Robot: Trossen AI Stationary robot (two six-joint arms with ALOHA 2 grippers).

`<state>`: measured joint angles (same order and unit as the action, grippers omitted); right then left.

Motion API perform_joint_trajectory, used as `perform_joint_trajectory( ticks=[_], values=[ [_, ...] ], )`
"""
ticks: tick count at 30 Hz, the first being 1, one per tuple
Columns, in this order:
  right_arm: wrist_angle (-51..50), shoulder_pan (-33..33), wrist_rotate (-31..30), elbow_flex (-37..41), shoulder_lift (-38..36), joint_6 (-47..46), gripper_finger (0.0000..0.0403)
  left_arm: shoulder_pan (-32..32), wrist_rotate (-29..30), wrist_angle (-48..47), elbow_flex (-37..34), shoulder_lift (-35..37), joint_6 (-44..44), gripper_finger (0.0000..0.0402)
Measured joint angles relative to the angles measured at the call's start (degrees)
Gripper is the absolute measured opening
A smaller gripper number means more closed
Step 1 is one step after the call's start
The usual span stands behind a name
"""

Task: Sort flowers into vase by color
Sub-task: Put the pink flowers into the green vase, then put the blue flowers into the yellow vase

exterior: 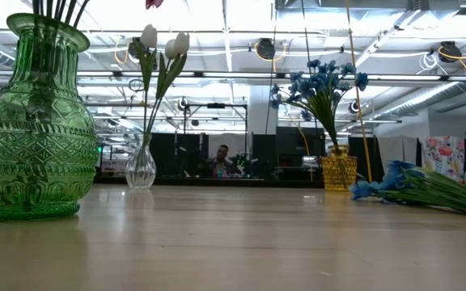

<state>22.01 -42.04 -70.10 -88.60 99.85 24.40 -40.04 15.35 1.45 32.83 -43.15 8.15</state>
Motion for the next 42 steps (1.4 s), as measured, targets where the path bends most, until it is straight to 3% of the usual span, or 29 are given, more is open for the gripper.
perform_joint_trajectory(
  ticks=[5, 8, 11, 14, 16, 23, 28, 34, 42],
  values=[
    [-6.81, -1.41, -10.56, 0.0, -0.01, -9.09, 0.0216, -0.82, 0.05, -11.34, 2.99, 5.75, -5.98, 0.0217],
    [-20.3, -3.29, -12.31, 0.0, -0.02, -26.13, 0.022, -0.97, 0.26, -15.68, 4.38, 8.48, -7.83, 0.0217],
    [-37.07, -5.31, -10.32, 0.0, -0.02, -48.7, 0.0227, -0.97, 1.44, -16.67, 5.29, 10.24, -7.89, 0.0217],
    [-53.99, -5.9, -1.79, 0.0, 0.4, -71.3, 0.0232, -0.97, 3.02, -16.53, 5.71, 11.31, -7.59, 0.0217],
    [-62.82, -5.32, 3.84, 0.0, 1.77, -81.22, 0.0233, -0.96, 4.44, -15.55, 5.74, 11.73, -6.82, 0.0217],
    [-89.82, -1.09, 26.52, 0.0, 4.15, -111.16, 0.0233, -0.95, 8.52, -14.84, 5.74, 11.9, -6.28, 0.0217],
    [-104.84, 0.36, 41.49, 0.3, 5.11, -123.3, 0.0239, -0.91, 10.03, -14.86, 5.74, 12.16, -6.0, 0.0217],
    [-104.01, -0.44, 45.23, 7.04, 4.72, -132.0, 0.0269, -0.91, 10.11, -14.86, 5.74, 12.27, -6.17, 0.0217],
    [-84.58, -0.84, 46.46, 18.18, 4.75, -140.23, 0.0293, -0.91, 10.13, -14.92, 5.74, 12.27, -6.57, 0.0217]
  ],
)
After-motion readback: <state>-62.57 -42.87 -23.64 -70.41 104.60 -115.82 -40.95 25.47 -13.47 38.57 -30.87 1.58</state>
